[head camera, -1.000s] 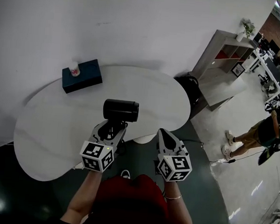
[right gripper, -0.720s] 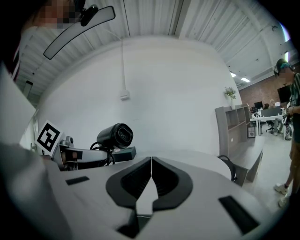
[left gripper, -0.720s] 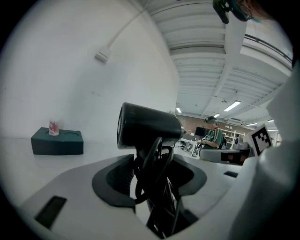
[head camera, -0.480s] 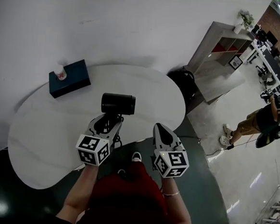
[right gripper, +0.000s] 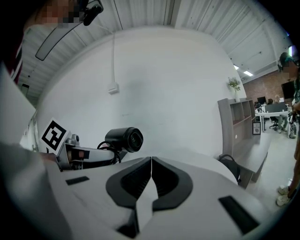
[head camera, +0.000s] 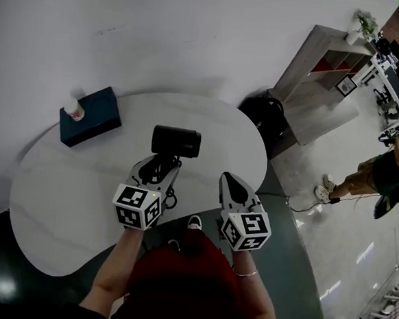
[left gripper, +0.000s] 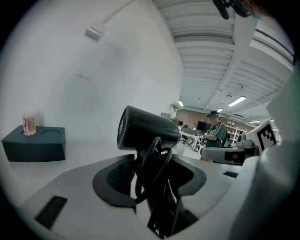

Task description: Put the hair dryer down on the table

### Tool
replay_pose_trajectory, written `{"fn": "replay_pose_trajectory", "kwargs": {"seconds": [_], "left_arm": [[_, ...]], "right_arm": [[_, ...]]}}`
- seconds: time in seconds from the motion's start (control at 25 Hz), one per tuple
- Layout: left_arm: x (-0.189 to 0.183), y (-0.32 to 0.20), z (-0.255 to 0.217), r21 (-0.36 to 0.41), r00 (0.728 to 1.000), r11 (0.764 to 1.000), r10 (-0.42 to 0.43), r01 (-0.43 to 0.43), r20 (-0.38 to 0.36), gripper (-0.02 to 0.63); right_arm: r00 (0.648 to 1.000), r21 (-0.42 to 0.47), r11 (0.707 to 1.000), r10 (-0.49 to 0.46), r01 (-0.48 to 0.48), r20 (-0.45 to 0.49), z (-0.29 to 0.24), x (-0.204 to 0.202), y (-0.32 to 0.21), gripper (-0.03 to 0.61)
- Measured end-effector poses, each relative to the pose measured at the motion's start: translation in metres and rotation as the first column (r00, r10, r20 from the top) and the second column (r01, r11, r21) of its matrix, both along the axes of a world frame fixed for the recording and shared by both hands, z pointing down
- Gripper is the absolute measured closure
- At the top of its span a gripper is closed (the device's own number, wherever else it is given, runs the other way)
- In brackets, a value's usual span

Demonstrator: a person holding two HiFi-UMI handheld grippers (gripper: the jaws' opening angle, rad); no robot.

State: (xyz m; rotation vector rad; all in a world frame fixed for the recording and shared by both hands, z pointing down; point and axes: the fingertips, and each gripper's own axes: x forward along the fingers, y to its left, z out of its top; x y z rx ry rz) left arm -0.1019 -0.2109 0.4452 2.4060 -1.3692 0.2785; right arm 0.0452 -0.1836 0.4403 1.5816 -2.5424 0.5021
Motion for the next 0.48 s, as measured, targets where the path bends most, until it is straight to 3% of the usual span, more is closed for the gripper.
{"fn": "replay_pose_trajectory", "kwargs": {"seconds": [0.48], "left_arm": [[0.010,-0.053,0.029,-0.079,0.999,0.997,0.000,0.003,0.037,0.399]], "right_arm": [[0.999,-0.035,0.999,-0.040,0.039,-0.017,0.012,0.004,-0.044,0.563]]}}
